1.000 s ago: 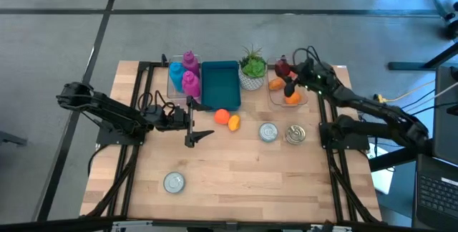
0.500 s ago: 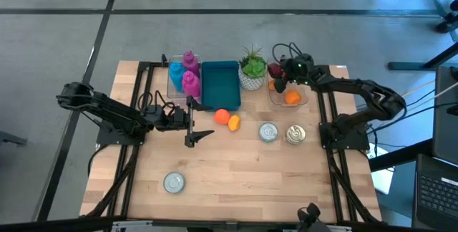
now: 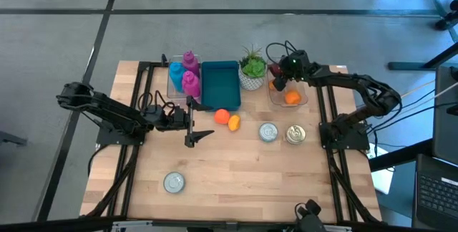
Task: Pick & Place Food Item
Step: Put the red apple into the right transparent bin
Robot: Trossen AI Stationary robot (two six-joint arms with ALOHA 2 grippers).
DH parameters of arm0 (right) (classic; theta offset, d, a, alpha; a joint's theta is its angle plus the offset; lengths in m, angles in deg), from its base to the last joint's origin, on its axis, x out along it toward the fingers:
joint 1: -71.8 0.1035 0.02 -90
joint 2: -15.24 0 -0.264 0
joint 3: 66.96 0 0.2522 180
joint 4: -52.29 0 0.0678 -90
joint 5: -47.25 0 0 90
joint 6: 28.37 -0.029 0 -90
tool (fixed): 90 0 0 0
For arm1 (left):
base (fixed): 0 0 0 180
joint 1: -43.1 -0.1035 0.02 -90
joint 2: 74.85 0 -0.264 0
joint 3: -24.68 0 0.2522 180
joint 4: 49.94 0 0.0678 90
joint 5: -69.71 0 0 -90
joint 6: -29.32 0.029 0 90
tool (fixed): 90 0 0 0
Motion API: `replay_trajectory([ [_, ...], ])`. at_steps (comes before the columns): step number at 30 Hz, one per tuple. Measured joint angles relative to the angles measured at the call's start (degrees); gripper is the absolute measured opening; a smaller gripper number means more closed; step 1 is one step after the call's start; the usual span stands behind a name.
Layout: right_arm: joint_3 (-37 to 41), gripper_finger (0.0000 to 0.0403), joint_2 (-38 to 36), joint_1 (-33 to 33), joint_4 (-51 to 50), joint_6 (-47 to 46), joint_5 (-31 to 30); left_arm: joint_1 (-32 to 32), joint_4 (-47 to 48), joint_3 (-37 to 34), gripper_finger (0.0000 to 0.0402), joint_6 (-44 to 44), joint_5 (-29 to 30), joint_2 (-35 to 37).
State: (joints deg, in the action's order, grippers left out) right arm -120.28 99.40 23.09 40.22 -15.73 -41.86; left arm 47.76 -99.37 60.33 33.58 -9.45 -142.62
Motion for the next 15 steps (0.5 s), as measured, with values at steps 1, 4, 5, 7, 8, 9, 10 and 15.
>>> replay_trajectory([
  [1,-0.12,0.0207,0.22,0.0,-0.02,0.0,0.0,0.0,0.0,0.0,0.0393,-0.01,-0.01,0.0],
  [4,-0.23,0.0207,1.22,0.0,-0.21,0.0,0.0,0.0,0.0,0.0,0.0393,-0.01,0.0,0.0],
  [5,-0.23,0.0207,1.58,0.0,-0.23,0.0,0.0,0.0,0.0,0.0,0.0393,-0.01,-0.01,0.0],
  [7,-0.23,0.0207,2.21,0.0,-0.25,-0.02,0.02,0.0,0.01,0.0,0.0393,-0.01,-0.01,0.0],
  [8,-0.23,0.0207,2.49,0.0,-0.26,-0.01,0.01,0.0,0.0,0.0,0.0393,-0.01,-0.01,0.0],
  [9,-0.23,0.0207,2.67,0.0,-0.27,-0.02,0.06,0.0,0.02,0.0,0.0393,-0.01,-0.01,0.0],
  [10,-0.23,0.0207,2.74,0.0,-0.4,-0.03,0.2,0.0,0.01,0.0,0.0393,-0.01,-0.01,0.0],
  [15,-0.23,0.0211,2.77,0.02,-0.43,-0.07,1.12,0.0,0.04,0.0,0.0393,-0.01,-0.01,0.0],
])
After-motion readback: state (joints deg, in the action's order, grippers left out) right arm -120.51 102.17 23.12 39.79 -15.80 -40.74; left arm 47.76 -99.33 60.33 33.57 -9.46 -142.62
